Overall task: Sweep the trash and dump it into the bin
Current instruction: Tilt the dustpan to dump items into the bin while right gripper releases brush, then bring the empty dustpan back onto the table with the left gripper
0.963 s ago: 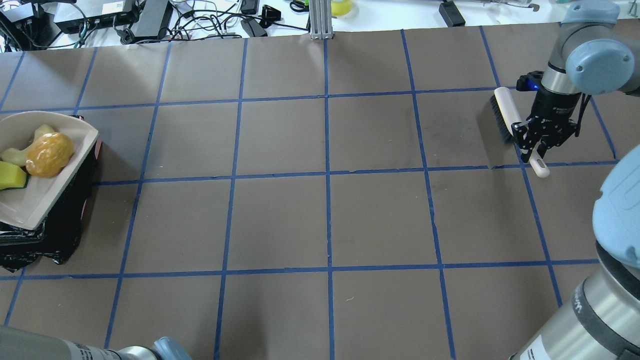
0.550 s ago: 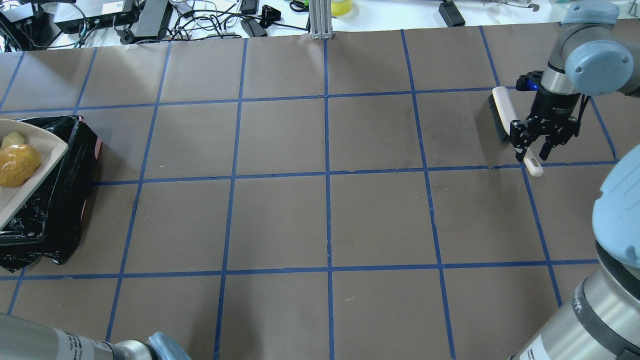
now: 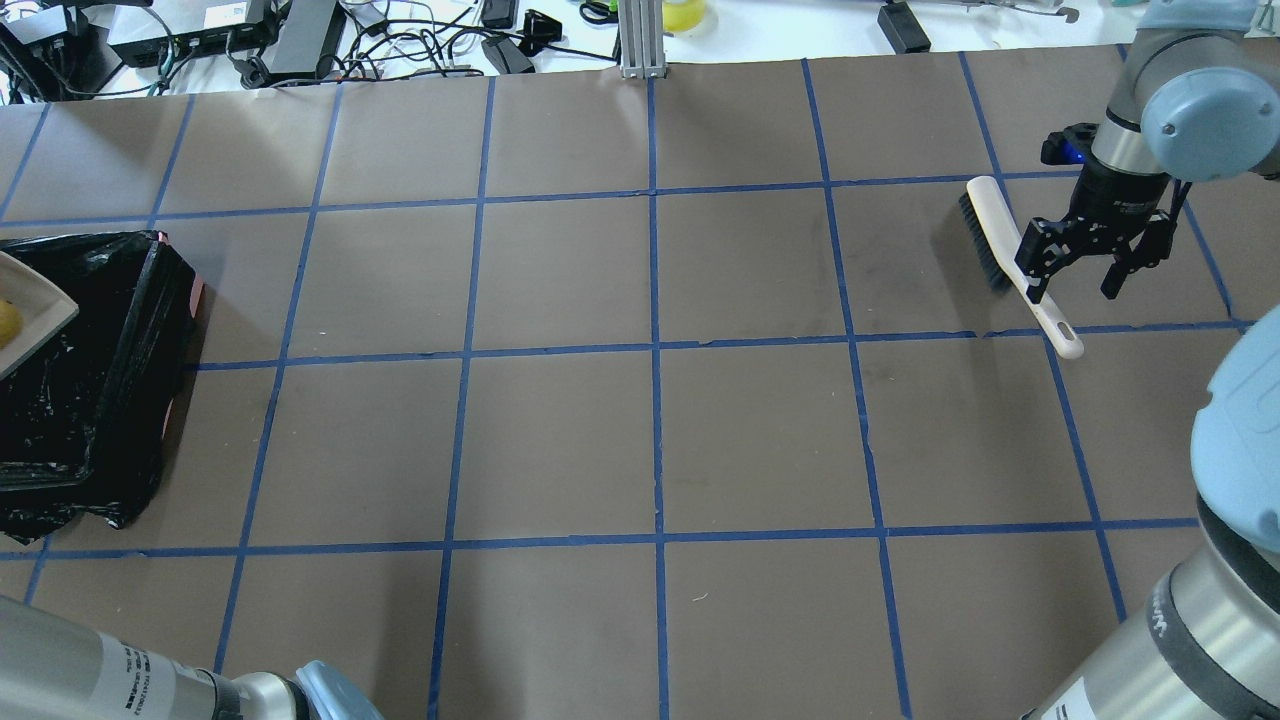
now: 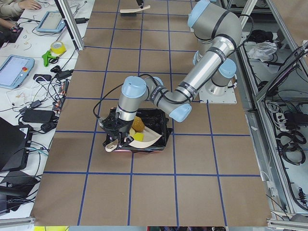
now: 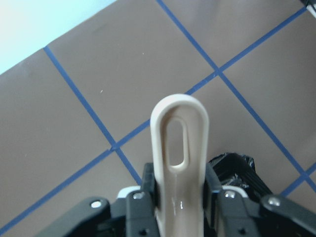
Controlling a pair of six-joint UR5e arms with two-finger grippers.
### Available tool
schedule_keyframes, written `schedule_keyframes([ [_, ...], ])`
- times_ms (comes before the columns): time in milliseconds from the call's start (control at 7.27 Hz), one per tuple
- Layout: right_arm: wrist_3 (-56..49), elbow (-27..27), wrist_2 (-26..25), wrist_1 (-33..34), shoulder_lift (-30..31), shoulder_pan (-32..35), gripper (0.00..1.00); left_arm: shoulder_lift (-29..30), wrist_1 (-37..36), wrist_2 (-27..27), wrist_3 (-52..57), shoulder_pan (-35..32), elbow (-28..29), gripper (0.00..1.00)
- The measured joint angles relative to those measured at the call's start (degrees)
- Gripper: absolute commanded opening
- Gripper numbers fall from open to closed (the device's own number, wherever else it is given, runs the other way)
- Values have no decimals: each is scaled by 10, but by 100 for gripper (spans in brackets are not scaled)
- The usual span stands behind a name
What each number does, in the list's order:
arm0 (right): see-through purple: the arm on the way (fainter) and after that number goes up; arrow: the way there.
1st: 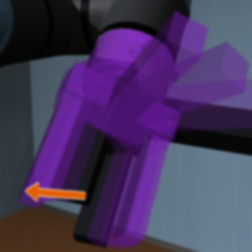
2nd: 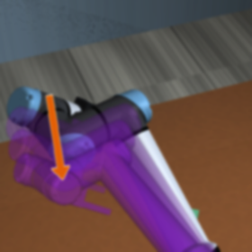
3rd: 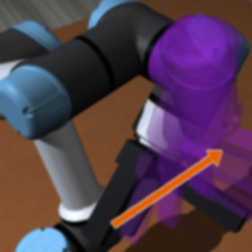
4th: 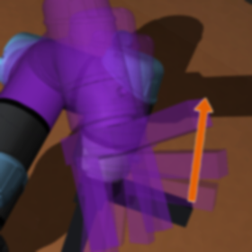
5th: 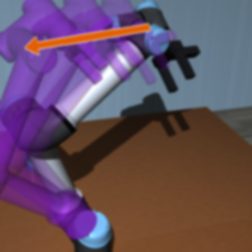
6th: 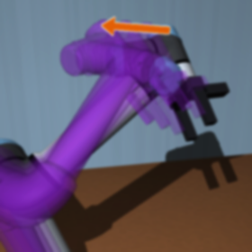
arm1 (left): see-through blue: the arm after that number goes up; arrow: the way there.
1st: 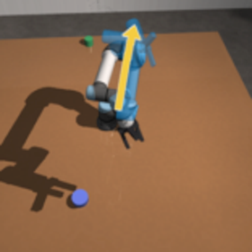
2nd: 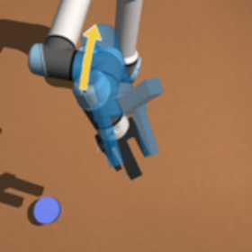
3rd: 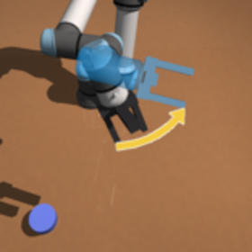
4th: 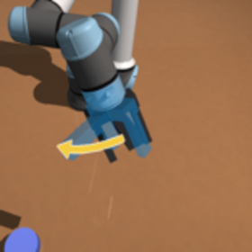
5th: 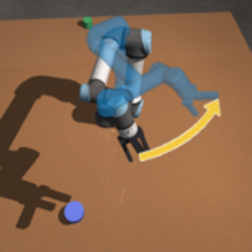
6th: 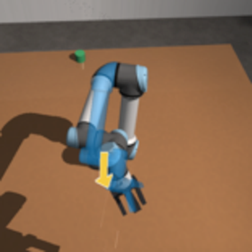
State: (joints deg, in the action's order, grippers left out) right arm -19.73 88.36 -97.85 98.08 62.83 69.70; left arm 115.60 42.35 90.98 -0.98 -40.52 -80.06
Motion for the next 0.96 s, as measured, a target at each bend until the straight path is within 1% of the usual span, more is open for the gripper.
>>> schedule_keyframes([
  [275, 1, -2, 4, 1, 42, 2, 100, -5, -47, 2, 26, -8, -5, 0],
  [550, 11, -2, 23, -11, 105, 21, 100, -15, -95, 15, 58, -36, -19, 0],
  [688, 31, -3, 31, -24, 140, 44, 100, -20, -132, 21, 79, -47, -35, 0],
  [963, 109, -2, 44, -60, 208, 115, 100, -32, -178, 25, 114, -54, -66, 0],
])
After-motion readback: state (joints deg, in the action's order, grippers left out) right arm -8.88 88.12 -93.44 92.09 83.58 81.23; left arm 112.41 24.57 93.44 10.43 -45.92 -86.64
